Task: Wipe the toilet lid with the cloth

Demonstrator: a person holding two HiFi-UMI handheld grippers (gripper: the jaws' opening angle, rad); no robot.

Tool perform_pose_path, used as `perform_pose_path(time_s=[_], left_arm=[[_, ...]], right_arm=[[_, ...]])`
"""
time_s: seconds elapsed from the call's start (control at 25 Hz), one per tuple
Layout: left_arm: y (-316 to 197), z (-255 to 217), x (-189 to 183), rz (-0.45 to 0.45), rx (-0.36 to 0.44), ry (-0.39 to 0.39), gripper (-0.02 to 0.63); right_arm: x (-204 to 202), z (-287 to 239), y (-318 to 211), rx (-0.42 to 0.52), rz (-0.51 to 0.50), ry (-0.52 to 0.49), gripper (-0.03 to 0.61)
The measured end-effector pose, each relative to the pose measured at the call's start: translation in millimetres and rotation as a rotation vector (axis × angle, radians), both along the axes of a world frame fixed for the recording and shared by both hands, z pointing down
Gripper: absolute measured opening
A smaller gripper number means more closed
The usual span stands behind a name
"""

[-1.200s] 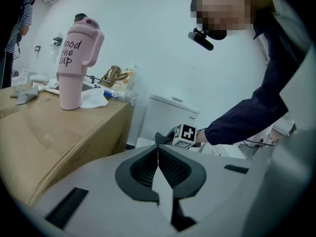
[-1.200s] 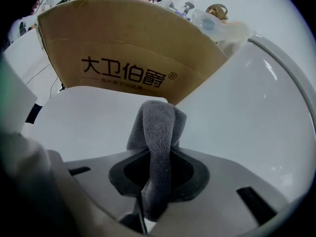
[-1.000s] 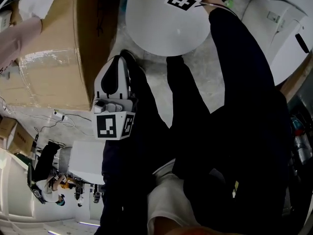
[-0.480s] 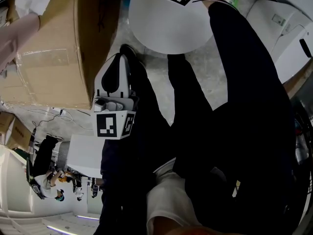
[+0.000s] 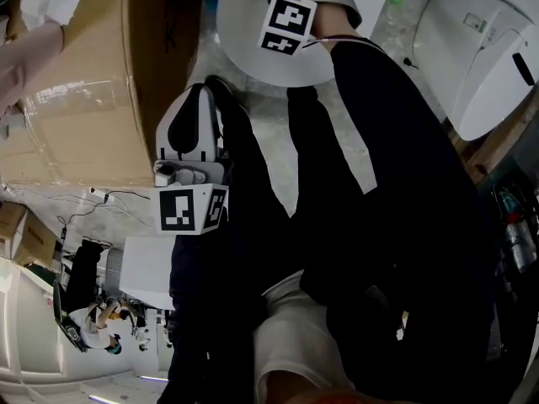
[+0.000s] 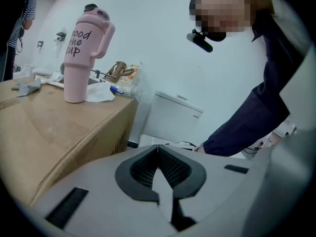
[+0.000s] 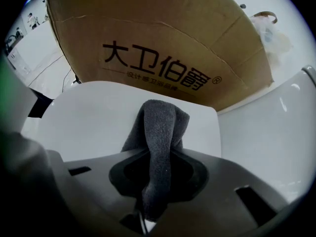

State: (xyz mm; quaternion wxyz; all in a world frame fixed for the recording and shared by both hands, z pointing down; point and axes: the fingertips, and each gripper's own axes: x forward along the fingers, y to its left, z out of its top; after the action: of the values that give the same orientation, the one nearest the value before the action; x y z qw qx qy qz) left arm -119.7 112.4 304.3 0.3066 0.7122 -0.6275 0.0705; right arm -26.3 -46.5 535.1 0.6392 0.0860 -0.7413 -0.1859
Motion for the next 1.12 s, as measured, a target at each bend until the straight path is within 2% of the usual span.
perform_pose_path(time_s=[0.2,0.8,1.12], left_arm=[[13.5,0.0,-2.9,0.009,0.001,-0.007,0.017],[48.7,-4.8,-7.1,0.021,0.025,-0.011,0.017],[51.0,-12.4,-4.7,0.033,0.049,-0.010,0.017]], right_arm=[[-4.4,5.2,52.2,-0.071,-0.011,0.017,0.063],[7.1,16.3,198.0,-0.197,-0.030,0.026,0.063],[10.3,18.1,223.0,-0.252,0.009,0.018,0.064]])
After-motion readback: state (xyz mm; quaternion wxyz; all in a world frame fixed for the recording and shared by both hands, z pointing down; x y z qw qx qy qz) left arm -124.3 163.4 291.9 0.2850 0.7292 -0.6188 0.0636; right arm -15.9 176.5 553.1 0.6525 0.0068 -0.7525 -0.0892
